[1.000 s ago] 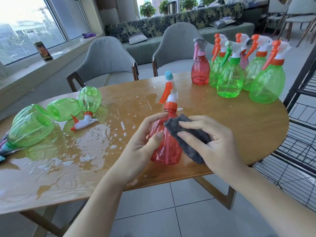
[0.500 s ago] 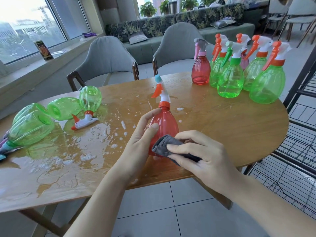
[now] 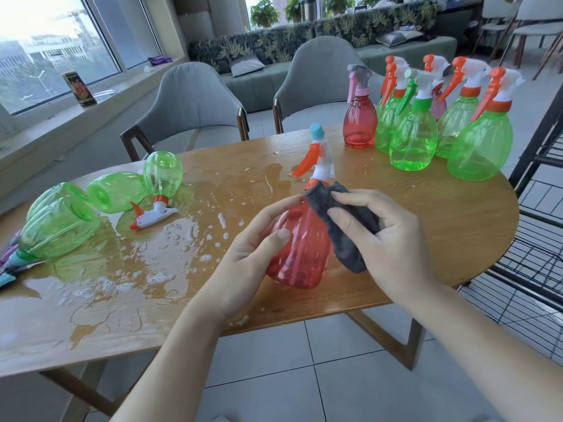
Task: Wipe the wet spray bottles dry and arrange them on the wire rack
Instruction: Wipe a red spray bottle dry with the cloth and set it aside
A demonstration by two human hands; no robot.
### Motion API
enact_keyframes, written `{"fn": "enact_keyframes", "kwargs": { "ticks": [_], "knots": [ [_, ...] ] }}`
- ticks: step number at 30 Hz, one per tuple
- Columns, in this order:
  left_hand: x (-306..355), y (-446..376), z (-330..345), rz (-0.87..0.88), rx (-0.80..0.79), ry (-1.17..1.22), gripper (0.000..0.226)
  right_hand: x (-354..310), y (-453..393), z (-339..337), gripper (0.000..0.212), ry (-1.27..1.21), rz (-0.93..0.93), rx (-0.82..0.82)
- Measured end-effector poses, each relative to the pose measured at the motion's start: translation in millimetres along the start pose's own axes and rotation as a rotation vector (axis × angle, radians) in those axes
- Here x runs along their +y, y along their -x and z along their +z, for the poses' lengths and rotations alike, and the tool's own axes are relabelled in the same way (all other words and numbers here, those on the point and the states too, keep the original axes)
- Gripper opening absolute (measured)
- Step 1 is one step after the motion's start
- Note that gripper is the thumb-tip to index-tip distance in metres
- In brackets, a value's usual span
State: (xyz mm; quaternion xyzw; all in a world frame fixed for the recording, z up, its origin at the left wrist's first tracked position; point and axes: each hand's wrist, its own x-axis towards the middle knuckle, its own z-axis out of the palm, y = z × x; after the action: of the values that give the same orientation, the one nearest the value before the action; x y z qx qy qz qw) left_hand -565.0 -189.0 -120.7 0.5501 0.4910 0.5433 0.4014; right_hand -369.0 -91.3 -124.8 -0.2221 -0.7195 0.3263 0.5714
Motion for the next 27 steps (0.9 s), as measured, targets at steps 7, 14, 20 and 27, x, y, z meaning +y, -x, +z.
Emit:
{"fn": "enact_keyframes", "kwargs": {
  "ticks": [7,14,20,27],
  "knots": [
    [4,1,-3,-0.025,0.033,0.003,0.046,-4,9,0,0.020,-0.023,-0.078,-0.105],
    [4,-2,2,-0.035,0.085,0.053,0.047,-3,8,6,0.022,0.027,-0.120,-0.107],
    [5,-4,5,-0.055,0.157,0.142,0.031,-4,21,10,0.018,0.166,-0.318,-0.212],
    [3,-6,0,-0.088,0.147,0.161,0.037,-4,30,11,0.016,0.259,-0.512,-0.327]
  ]
}}
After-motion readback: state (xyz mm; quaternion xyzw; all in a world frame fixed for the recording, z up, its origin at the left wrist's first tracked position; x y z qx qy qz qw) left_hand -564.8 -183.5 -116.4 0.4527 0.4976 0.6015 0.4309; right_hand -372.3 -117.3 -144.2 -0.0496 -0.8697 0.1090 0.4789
